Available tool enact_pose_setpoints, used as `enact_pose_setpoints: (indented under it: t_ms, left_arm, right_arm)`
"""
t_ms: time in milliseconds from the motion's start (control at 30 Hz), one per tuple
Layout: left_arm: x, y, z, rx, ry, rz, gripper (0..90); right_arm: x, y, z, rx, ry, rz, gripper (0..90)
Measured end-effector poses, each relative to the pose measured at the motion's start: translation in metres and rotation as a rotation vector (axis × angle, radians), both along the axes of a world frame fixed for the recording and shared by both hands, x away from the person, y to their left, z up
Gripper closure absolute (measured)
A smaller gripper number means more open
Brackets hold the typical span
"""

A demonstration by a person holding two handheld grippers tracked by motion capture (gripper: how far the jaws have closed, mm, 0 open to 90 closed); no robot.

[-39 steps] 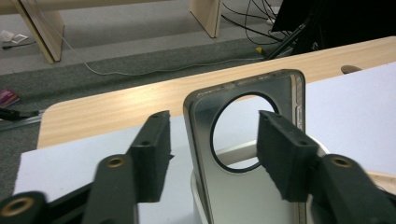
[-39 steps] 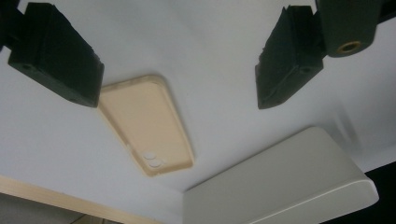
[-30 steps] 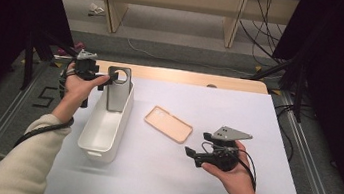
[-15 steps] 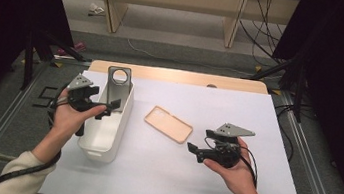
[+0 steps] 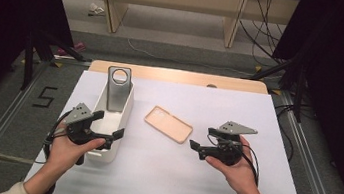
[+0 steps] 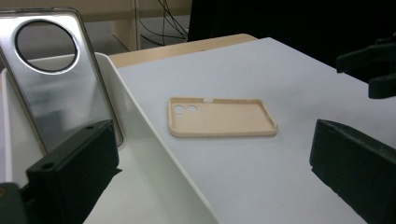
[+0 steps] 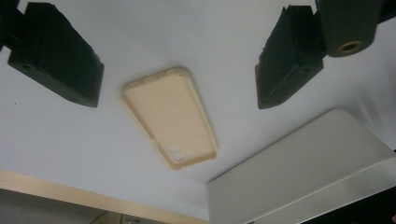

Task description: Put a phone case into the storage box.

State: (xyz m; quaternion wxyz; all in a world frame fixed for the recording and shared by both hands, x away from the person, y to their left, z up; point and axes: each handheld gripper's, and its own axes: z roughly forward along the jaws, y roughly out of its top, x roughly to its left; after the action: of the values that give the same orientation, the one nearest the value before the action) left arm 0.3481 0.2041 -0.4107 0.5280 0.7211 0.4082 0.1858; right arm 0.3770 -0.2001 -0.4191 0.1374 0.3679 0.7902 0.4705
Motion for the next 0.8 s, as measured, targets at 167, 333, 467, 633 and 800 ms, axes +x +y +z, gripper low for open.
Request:
enact_pose_setpoints:
  t_ms: [167,333,467,633,800]
  left_arm:
    - [-0.0015,0.0004,-0.0009,-0.002,0.005,0.004,1.7]
    - [-0.0019,-0.0012,-0.0018,0.006,0.006,-0.004,1.7]
    - [-0.002,-0.002,-0.0019,0.006,0.004,-0.005,1.7]
    - [-0.0018,-0.0025,-0.0026,0.005,0.007,-0.01,1.8]
    - [-0.0014,-0.0017,-0.0029,0.006,0.007,-0.008,1.8]
  right_arm:
    - [0.0004,-0.0006,0.0,0.004,0.0,-0.005,16.1]
    - [0.001,-0.0017,-0.0005,0.004,0.002,-0.006,16.1]
    - [0.0006,-0.0018,-0.0006,0.003,0.004,-0.004,16.1]
    - [0.0021,-0.0024,0.0002,0.012,0.001,-0.011,16.1]
    - [0.0037,-0.0019,0.0003,0.011,0.003,-0.015,16.1]
